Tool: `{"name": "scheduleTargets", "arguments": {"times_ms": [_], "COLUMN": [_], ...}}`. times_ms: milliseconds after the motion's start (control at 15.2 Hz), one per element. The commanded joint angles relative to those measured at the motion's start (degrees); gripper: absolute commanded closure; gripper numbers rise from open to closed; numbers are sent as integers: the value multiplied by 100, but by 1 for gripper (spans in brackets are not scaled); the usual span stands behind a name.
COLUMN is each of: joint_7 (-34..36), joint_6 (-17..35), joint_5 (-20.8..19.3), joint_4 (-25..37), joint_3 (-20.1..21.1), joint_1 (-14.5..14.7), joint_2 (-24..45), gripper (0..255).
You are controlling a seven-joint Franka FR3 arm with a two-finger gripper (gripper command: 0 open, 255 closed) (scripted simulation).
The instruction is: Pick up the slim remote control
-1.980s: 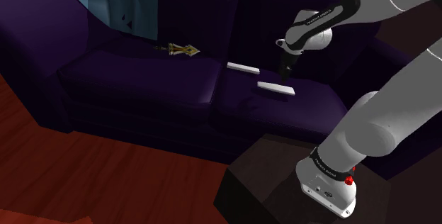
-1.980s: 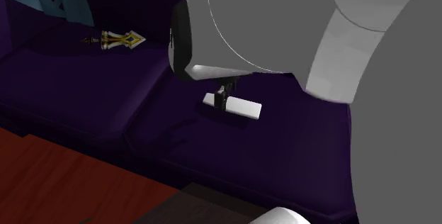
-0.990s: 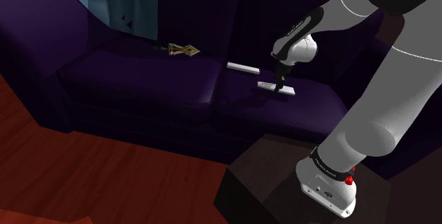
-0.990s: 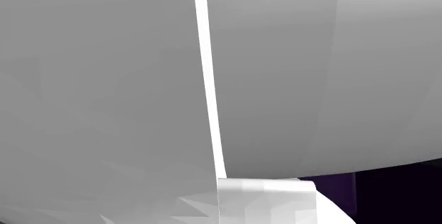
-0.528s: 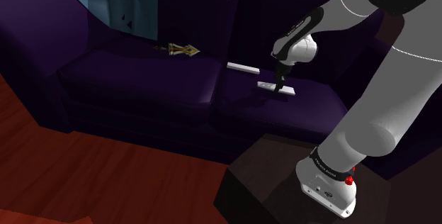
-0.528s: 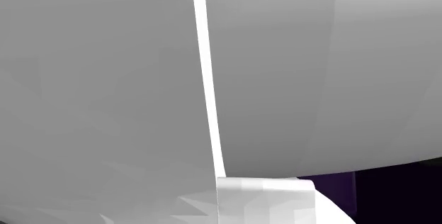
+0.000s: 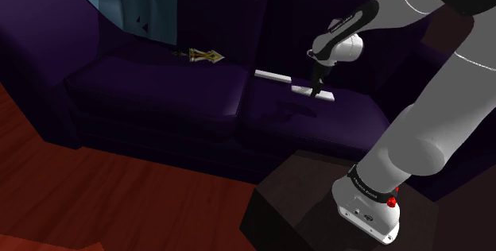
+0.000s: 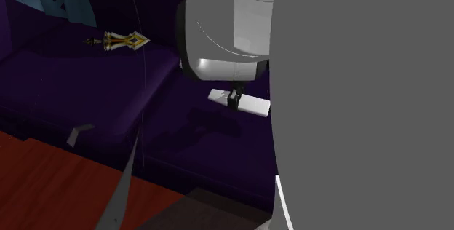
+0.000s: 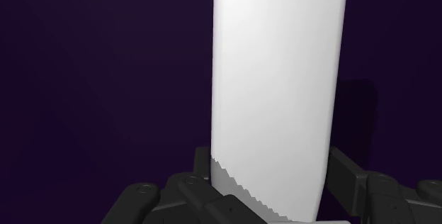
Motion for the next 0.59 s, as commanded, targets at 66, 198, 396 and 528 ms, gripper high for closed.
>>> {"name": "scheduleTargets", "arguments": {"times_ms": [66, 198, 396, 528], "joint_7": [189, 291, 424, 430], "joint_6": [-250, -419, -674, -687], "joint_5": [-250, -392, -574, -583], "joint_4": [50, 90, 161, 164], "joint_3": [-17, -14, 3, 7], "joint_1": [11, 4, -9, -14], "joint_2": [-251, -410, -634, -645], "gripper": [255, 255, 255, 255]}}
